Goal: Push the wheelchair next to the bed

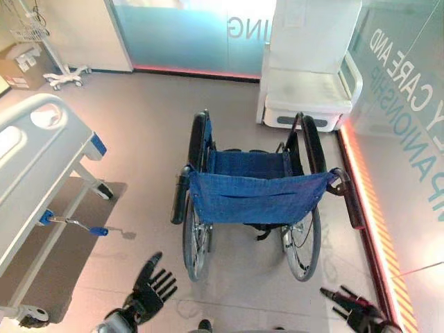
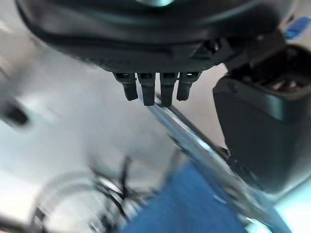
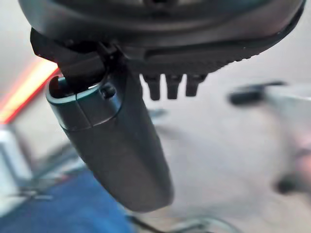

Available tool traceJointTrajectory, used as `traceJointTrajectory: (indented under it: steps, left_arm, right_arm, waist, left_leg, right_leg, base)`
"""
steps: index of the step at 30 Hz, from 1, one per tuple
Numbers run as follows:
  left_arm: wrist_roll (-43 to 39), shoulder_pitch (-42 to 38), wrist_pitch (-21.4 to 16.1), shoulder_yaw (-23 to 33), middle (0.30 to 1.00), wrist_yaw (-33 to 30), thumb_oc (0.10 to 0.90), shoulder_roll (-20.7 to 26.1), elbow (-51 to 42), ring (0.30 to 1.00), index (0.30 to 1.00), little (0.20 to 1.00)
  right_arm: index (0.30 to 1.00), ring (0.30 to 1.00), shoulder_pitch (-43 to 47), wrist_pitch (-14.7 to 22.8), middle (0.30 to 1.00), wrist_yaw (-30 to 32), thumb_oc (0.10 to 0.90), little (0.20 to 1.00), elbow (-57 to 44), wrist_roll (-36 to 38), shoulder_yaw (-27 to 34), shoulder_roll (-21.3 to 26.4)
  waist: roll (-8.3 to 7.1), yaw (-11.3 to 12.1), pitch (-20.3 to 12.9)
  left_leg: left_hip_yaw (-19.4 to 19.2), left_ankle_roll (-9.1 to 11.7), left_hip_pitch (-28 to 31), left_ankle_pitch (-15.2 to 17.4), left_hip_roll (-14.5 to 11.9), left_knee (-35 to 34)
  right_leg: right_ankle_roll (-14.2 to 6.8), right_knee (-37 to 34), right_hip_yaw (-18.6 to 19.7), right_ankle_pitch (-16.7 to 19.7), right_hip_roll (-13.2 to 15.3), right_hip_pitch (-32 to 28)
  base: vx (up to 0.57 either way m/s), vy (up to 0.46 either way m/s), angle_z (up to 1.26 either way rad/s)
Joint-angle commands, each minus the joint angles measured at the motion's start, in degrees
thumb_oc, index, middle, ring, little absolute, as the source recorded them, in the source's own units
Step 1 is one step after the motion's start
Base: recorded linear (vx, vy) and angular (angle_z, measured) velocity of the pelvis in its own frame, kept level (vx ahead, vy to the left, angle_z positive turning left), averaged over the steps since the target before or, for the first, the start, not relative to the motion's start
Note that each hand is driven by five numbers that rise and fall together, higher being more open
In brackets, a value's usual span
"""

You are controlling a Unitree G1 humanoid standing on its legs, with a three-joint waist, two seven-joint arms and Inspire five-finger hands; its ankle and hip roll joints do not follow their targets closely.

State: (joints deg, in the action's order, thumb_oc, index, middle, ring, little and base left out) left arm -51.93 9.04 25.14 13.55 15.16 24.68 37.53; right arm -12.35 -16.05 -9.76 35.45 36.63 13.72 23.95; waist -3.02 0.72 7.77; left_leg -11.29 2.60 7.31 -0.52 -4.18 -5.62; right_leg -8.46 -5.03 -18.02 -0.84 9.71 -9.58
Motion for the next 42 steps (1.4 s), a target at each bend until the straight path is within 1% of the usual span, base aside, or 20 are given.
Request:
traceJointTrajectory:
  steps: [1,2,3,7,10,12,13,14,15,16,17,19,20,23,26,28,31,35,37,42]
  left_arm:
    - [-4.34,-1.12,3.10,2.65,0.900,7.30,0.800,4.16,-0.27,0.900,0.900,0.900]
    - [-4.48,-1.11,4.50,3.17,0.900,8.72,0.800,5.00,-1.17,0.900,0.900,0.900]
    - [-5.15,-1.11,5.78,4.15,0.900,11.79,0.800,6.70,-2.80,0.900,0.900,0.900]
    - [-6.95,-0.93,6.16,7.03,0.900,16.08,0.800,10.80,-6.72,0.900,0.900,0.900]
    - [-7.63,-1.30,7.21,8.80,0.900,17.48,0.800,13.12,-8.94,0.900,0.900,0.900]
    - [-7.82,-1.54,7.60,9.64,0.900,18.97,0.800,14.62,-10.67,0.900,0.900,0.900]
    - [-9.82,-1.80,8.71,10.29,0.900,20.10,0.800,16.12,-12.95,0.900,0.900,0.900]
    - [-10.43,-1.83,8.73,10.38,0.900,20.58,0.800,16.35,-13.36,0.900,0.900,0.900]
    - [-13.09,-2.16,9.76,10.86,0.900,19.63,0.800,16.72,-16.63,0.900,0.900,0.900]
    - [-13.36,-2.07,9.84,10.88,0.900,19.27,0.800,16.70,-16.89,0.900,0.900,0.900]
    - [-16.31,-2.20,9.95,11.69,0.900,18.01,0.800,17.20,-21.11,0.900,0.900,0.900]
    - [-17.71,-2.10,9.58,11.93,0.900,16.57,0.800,17.43,-24.41,0.900,0.900,0.900]
    - [-17.67,-1.59,8.83,12.18,0.900,15.87,0.800,17.98,-28.90,0.900,0.900,0.900]
    - [-16.03,-0.88,8.08,11.86,0.900,16.18,0.800,18.50,-32.51,0.900,0.900,0.900]
    - [-16.35,-0.94,10.55,10.21,0.900,16.04,0.800,20.03,-37.56,0.900,0.900,0.900]
    - [-15.53,-1.19,10.63,8.99,0.900,16.55,0.800,20.61,-38.58,0.900,0.900,0.900]
    - [-17.56,-2.56,13.18,5.92,0.900,16.01,0.800,22.60,-41.24,0.900,0.900,0.900]
    - [-17.01,-3.17,14.53,4.07,0.900,16.65,0.800,25.04,-42.78,0.900,0.900,0.900]
    - [-15.41,-3.36,15.77,3.57,0.900,17.79,0.800,25.95,-43.06,0.900,0.900,0.900]
    - [-12.42,-3.82,16.69,2.39,0.900,19.73,0.800,28.96,-43.68,0.900,0.900,0.900]
  right_arm:
    - [0.900,0.900,2.56,2.58,0.900,-0.01,0.800,0.900,-2.52,4.03,5.27,7.94]
    - [0.900,0.900,2.54,2.75,0.900,-0.09,0.800,0.900,-3.30,3.96,6.14,8.62]
    - [0.900,0.900,2.35,3.14,0.900,0.19,0.800,0.900,-4.83,4.30,7.70,9.98]
    - [0.900,0.900,3.14,5.62,0.900,0.16,0.800,0.900,-9.47,8.47,11.98,12.85]
    - [0.900,0.900,4.31,7.09,0.900,-0.19,0.800,0.900,-11.93,9.22,13.82,14.34]
    - [0.900,0.900,4.93,7.52,0.900,-0.57,0.800,0.900,-14.18,9.78,14.63,15.45]
    - [0.900,0.900,5.38,7.30,0.900,-0.84,0.800,0.900,-16.46,10.21,15.29,16.59]
    - [0.900,0.900,5.44,7.43,0.900,-1.02,0.800,0.900,-16.82,10.18,15.38,16.72]
    - [0.900,0.900,5.65,7.25,0.900,-0.71,0.800,0.900,-18.31,9.81,15.55,17.18]
    - [0.900,0.900,5.64,7.21,0.900,-0.68,0.800,0.900,-18.37,9.80,15.55,17.15]
    - [0.900,0.900,5.64,7.21,0.900,0.01,0.800,0.900,-20.33,8.73,15.92,17.66]
    - [0.900,0.900,5.84,6.56,0.900,1.32,0.800,0.900,-22.49,8.20,15.93,17.99]
    - [0.900,0.900,5.99,5.93,0.900,2.85,0.800,0.900,-25.92,8.11,15.79,18.28]
    - [0.900,0.900,6.11,5.35,0.900,4.21,0.800,0.900,-29.49,7.98,15.56,18.27]
    - [0.900,0.900,6.65,4.38,0.900,6.07,0.800,0.900,-34.04,9.11,14.95,18.83]
    - [0.900,0.900,7.04,4.20,0.900,6.57,0.800,0.900,-34.98,9.34,14.63,19.28]
    - [0.900,0.900,8.42,4.76,0.900,7.92,0.800,0.900,-38.19,11.12,13.29,21.10]
    - [0.900,0.900,8.25,5.99,0.900,8.51,0.800,0.900,-41.76,12.69,13.21,23.35]
    - [0.900,0.900,8.26,6.52,0.900,9.47,0.800,0.900,-43.08,12.98,13.43,24.08]
    - [0.900,0.900,8.55,7.42,0.900,11.34,0.800,0.900,-45.05,15.02,13.50,26.10]
  waist:
    - [3.38,0.64,-2.76]
    - [3.36,0.58,-2.80]
    - [3.39,0.47,-2.87]
    - [3.77,0.30,-2.93]
    - [3.99,0.32,-3.04]
    - [4.07,0.34,-3.16]
    - [4.13,0.34,-3.35]
    - [4.13,0.34,-3.38]
    - [4.10,0.42,-3.42]
    - [4.09,0.41,-3.42]
    - [4.02,0.51,-3.44]
    - [3.95,0.60,-3.50]
    - [3.90,0.78,-3.54]
    - [3.87,0.93,-3.60]
    - [3.81,0.91,-3.61]
    - [3.83,0.83,-3.61]
    - [3.95,0.49,-3.47]
    - [3.88,0.13,-3.60]
    - [3.86,-0.04,-3.69]
    - [3.92,-0.42,-3.88]
  left_leg:
    - [-3.86,2.29,1.13,1.40,-3.43,0.62]
    - [-3.90,2.32,1.11,1.42,-3.47,0.62]
    - [-4.02,2.35,1.06,1.47,-3.55,0.62]
    - [-4.15,2.33,1.07,1.70,-3.74,0.62]
    - [-4.06,2.34,1.00,1.91,-3.70,0.62]
    - [-4.06,2.36,0.91,2.01,-3.73,0.62]
    - [-4.06,2.43,0.76,2.08,-3.77,0.62]
    - [-4.05,2.45,0.73,2.08,-3.77,0.62]
    - [-4.08,2.48,0.62,2.11,-3.81,0.62]
    - [-4.08,2.48,0.61,2.11,-3.81,0.62]
    - [-4.04,2.49,0.49,2.13,-3.82,0.62]
    - [-3.98,2.48,0.44,2.07,-3.84,0.62]
    - [-3.95,2.50,0.35,1.93,-3.93,0.62]
    - [-3.80,2.52,0.25,1.79,-3.97,0.62]
    - [-3.65,2.52,0.09,1.71,-3.93,0.62]
    - [-3.72,2.53,0.05,1.60,-3.96,0.62]
    - [-3.97,2.42,0.08,1.42,-3.92,0.62]
    - [-4.28,2.41,0.09,1.38,-3.89,0.62]
    - [-4.47,2.40,0.13,1.41,-3.89,0.62]
    - [-5.00,2.38,0.30,1.38,-3.94,0.62]
  right_leg:
    - [-1.36,4.14,1.21,0.86,1.19,3.70]
    - [-1.41,4.12,1.26,0.85,1.17,3.74]
    - [-1.49,4.06,1.39,0.82,1.16,3.82]
    - [-1.66,4.11,1.84,0.70,1.06,4.13]
    - [-1.83,4.00,2.06,0.67,1.07,4.28]
    - [-1.90,3.89,2.08,0.64,1.09,4.36]
    - [-1.95,3.66,2.14,0.67,1.11,4.41]
    - [-1.95,3.62,2.16,0.68,1.10,4.42]
    - [-1.98,3.52,2.11,0.71,1.17,4.47]
    - [-1.98,3.52,2.12,0.71,1.17,4.48]
    - [-2.00,3.39,2.14,0.79,1.18,4.55]
    - [-1.97,3.37,2.15,0.83,1.11,4.57]
    - [-1.86,3.31,2.12,0.80,0.99,4.54]
    - [-1.78,3.21,2.20,0.86,0.90,4.52]
    - [-1.82,3.04,2.20,1.00,0.81,4.54]
    - [-1.83,3.01,2.21,1.09,0.75,4.55]
    - [-1.79,3.24,2.49,1.13,0.48,4.67]
    - [-1.91,3.03,2.73,1.31,0.43,4.63]
    - [-1.90,2.94,2.93,1.34,0.32,4.65]
    - [-1.89,2.69,3.39,1.31,-0.08,4.49]
  base:
    - [0.00,0.000,0.00]
    - [0.00,0.000,0.00]
    - [0.00,0.000,0.00]
    - [0.00,0.000,0.00]
    - [0.00,0.000,0.00]
    - [0.00,0.007,-0.03]
    - [0.00,0.013,-0.04]
    - [0.00,0.013,-0.04]
    - [0.00,0.000,0.00]
    - [0.00,0.000,0.00]
    - [0.00,0.000,0.00]
    - [0.00,0.000,0.00]
    - [0.00,0.000,0.00]
    - [0.00,0.000,0.00]
    - [0.00,0.000,0.00]
    - [0.00,0.000,0.00]
    - [0.00,0.000,0.00]
    - [0.01,-0.005,-0.03]
    - [0.03,-0.008,-0.07]
    - [0.03,0.000,-0.07]
